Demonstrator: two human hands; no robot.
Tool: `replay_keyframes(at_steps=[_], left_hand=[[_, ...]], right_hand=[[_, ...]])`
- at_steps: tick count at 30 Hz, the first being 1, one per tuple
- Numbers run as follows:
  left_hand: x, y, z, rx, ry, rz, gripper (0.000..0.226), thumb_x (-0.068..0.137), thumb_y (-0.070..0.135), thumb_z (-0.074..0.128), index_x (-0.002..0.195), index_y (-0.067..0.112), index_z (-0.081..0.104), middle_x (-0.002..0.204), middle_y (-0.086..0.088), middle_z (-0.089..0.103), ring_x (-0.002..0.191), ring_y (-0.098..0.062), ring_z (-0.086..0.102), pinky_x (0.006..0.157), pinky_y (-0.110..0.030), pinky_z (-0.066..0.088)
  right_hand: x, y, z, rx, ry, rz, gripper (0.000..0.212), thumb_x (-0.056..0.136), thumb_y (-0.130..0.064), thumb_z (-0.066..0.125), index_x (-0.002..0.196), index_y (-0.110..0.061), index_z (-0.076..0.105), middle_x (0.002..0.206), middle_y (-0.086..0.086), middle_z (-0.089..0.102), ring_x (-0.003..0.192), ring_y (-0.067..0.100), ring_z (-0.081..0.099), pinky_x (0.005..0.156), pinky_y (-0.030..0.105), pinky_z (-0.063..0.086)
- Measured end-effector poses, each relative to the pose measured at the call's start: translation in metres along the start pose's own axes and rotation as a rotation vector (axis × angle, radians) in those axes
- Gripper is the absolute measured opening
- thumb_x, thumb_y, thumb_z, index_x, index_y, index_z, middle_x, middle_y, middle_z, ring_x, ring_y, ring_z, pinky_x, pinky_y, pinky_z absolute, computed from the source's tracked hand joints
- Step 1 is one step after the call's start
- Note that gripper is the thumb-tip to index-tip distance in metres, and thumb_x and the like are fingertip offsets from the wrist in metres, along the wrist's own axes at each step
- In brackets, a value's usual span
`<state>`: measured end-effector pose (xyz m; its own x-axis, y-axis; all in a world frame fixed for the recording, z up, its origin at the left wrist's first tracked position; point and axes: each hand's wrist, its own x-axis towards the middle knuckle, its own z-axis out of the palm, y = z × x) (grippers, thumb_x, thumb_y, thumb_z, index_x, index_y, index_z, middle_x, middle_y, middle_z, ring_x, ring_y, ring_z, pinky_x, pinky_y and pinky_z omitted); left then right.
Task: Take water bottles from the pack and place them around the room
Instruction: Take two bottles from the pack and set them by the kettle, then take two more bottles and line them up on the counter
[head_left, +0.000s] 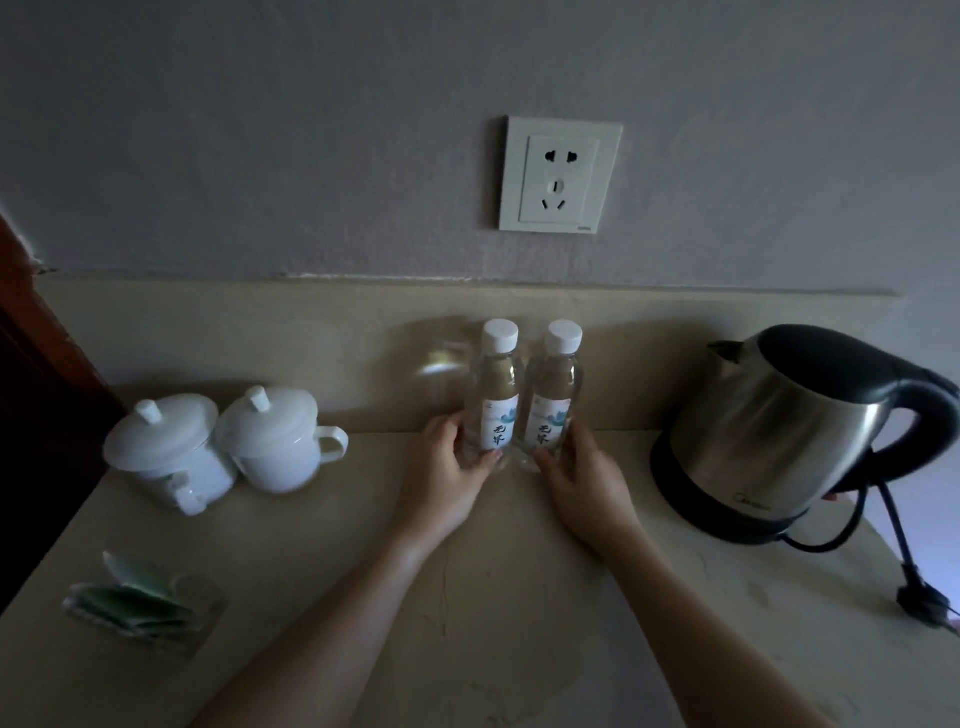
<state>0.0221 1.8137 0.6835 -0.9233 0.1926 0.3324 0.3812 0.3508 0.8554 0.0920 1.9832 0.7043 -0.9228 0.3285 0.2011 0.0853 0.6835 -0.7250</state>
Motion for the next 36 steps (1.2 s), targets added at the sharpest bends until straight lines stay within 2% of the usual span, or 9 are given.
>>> replay_keyframes(at_steps=[7,12,14,16,21,24,28,31,36], left_hand=[[-0.003,0.006,-0.001,0.012,-0.016,-0.044,0.044,0.079,0.023,0.079,0.120,0.018,0.064,0.113,0.001,0.061,0.105,-0.012,0.064,0.094,-0.026,0.051],[-0.038,0.033,-0.003,0.030,0.127,-0.183,0.080,0.072,0.055,0.069,0.139,0.015,0.049,0.133,0.000,0.060,0.119,-0.012,0.058,0.103,-0.035,0.048],[-0.068,0.056,-0.017,0.045,0.252,-0.058,0.066,0.076,0.048,0.068,0.131,0.013,0.057,0.122,0.001,0.065,0.104,-0.012,0.065,0.091,-0.034,0.055],[-0.102,0.084,-0.047,0.073,0.374,0.078,0.043,0.081,0.033,0.068,0.119,0.013,0.064,0.106,0.002,0.068,0.087,-0.013,0.068,0.076,-0.034,0.059],[-0.196,0.125,-0.169,0.294,0.712,0.156,0.017,0.084,0.024,0.068,0.098,0.014,0.072,0.089,0.006,0.071,0.078,-0.008,0.066,0.073,-0.023,0.054],[-0.268,0.128,-0.244,0.316,0.882,-0.021,0.015,0.083,0.032,0.067,0.097,0.029,0.069,0.091,0.011,0.070,0.083,-0.006,0.067,0.072,-0.021,0.053],[-0.371,0.128,-0.326,0.446,1.133,-0.245,0.021,0.082,0.014,0.076,0.096,0.028,0.069,0.092,0.010,0.070,0.085,-0.005,0.065,0.072,-0.020,0.053],[-0.443,0.130,-0.375,0.484,1.290,-0.416,0.032,0.080,0.015,0.078,0.098,0.037,0.062,0.096,0.015,0.068,0.089,0.002,0.062,0.074,-0.016,0.048],[-0.529,0.131,-0.440,0.481,1.449,-0.559,0.030,0.080,0.019,0.078,0.105,0.028,0.064,0.102,0.014,0.067,0.092,-0.005,0.062,0.078,-0.019,0.048]], right_hand=[[0.002,0.003,0.001,0.042,-0.036,-0.012,0.031,0.093,-0.031,0.062,0.122,-0.024,0.054,0.109,-0.004,0.070,0.097,0.020,0.066,0.070,0.026,0.041],[-0.009,0.003,-0.006,0.212,0.016,0.034,0.060,0.083,-0.038,0.074,0.134,-0.018,0.050,0.124,0.000,0.063,0.113,0.018,0.060,0.088,0.035,0.048],[-0.028,-0.008,-0.006,0.275,0.171,0.051,0.066,0.083,-0.043,0.072,0.136,-0.011,0.049,0.124,0.007,0.056,0.117,0.024,0.055,0.098,0.043,0.047],[-0.052,-0.038,-0.001,0.353,0.229,-0.092,0.054,0.082,-0.047,0.062,0.124,-0.014,0.055,0.108,0.003,0.056,0.101,0.017,0.055,0.090,0.037,0.047],[-0.128,-0.166,0.032,0.543,-0.192,-0.520,0.016,0.081,-0.033,0.064,0.095,-0.026,0.062,0.076,-0.007,0.060,0.074,0.002,0.057,0.060,0.007,0.038],[-0.184,-0.243,0.064,0.615,-0.430,-0.723,0.016,0.080,-0.039,0.064,0.092,-0.029,0.060,0.072,-0.009,0.059,0.071,0.006,0.057,0.057,0.013,0.040],[-0.261,-0.325,0.115,0.622,-0.755,-0.882,0.032,0.078,-0.053,0.058,0.101,-0.031,0.060,0.079,-0.011,0.062,0.079,0.005,0.061,0.067,0.016,0.045],[-0.324,-0.376,0.154,0.635,-0.964,-0.895,0.023,0.080,-0.040,0.070,0.100,-0.031,0.061,0.081,-0.009,0.064,0.080,0.005,0.062,0.072,0.024,0.050],[-0.403,-0.438,0.219,0.642,-1.144,-0.885,0.022,0.078,-0.024,0.078,0.096,-0.025,0.064,0.087,-0.010,0.067,0.081,0.004,0.064,0.080,0.030,0.055]])
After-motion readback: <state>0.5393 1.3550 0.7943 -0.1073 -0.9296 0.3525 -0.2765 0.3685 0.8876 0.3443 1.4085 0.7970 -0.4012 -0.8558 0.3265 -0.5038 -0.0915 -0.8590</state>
